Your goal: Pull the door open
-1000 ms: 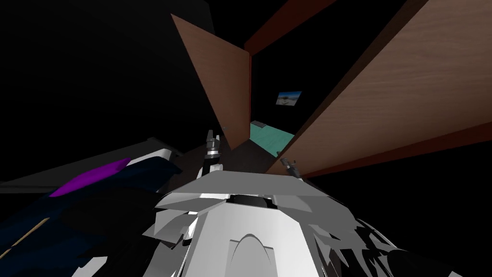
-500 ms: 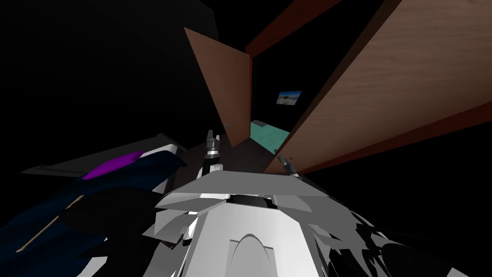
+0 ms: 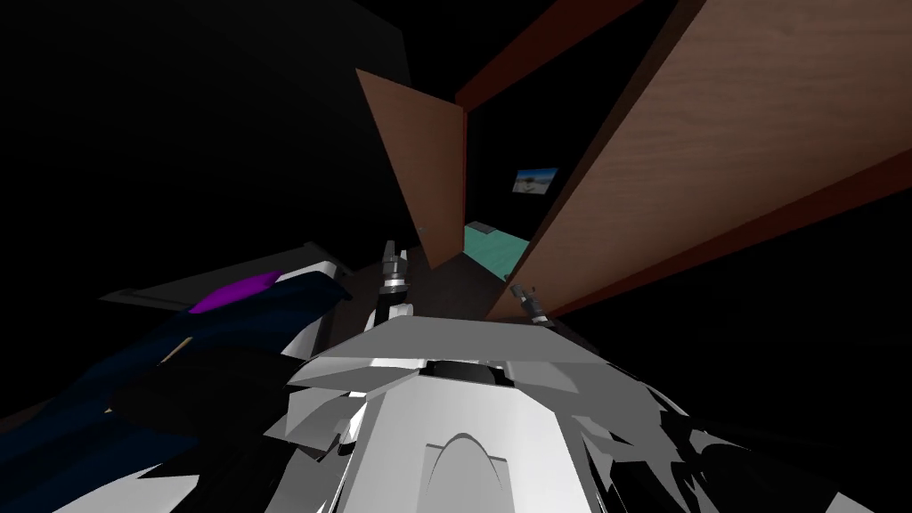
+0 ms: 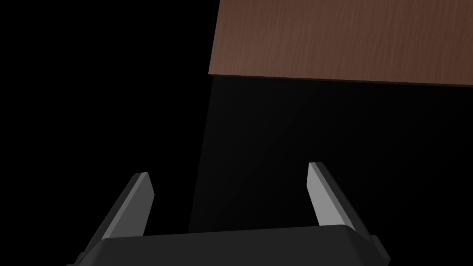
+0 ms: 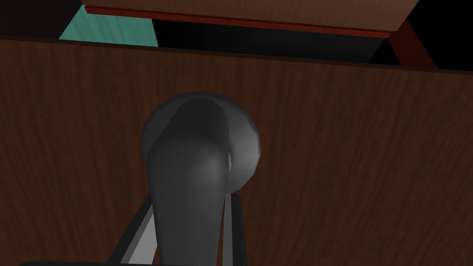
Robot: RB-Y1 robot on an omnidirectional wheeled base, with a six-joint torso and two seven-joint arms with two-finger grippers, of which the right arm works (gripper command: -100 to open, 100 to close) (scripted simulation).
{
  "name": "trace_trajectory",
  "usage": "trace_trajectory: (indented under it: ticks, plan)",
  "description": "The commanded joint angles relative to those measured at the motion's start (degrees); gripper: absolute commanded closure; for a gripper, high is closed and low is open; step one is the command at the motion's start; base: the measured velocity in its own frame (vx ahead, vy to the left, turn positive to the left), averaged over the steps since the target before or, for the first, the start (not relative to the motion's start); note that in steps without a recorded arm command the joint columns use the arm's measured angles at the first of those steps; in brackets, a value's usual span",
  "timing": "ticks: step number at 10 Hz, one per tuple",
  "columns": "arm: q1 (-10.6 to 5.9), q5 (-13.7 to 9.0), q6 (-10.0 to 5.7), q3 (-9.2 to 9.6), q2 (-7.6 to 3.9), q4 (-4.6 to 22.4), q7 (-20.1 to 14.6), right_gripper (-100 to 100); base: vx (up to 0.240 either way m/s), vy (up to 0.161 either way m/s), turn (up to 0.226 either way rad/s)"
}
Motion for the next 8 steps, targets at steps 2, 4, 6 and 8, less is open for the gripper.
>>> trace_trajectory:
  ticks: [2,4,6,8]
  plan:
    - [-2.12,0.37,-0.17,1.04,0.49,1.65,-0.02,100,-0.102,-0.096,0.054]
    - [-1.88,0.44,0.29,1.14,0.7,1.19,0.0,100,-0.051,-0.061,0.037]
    - [-2.76,1.69,0.06,1.94,1.13,1.45,-0.34,100,-0.156,0.021,-0.005]
    - [-3.8,3.3,-0.01,2.87,1.55,1.5,-0.78,100,-0.24,-0.047,-0.029]
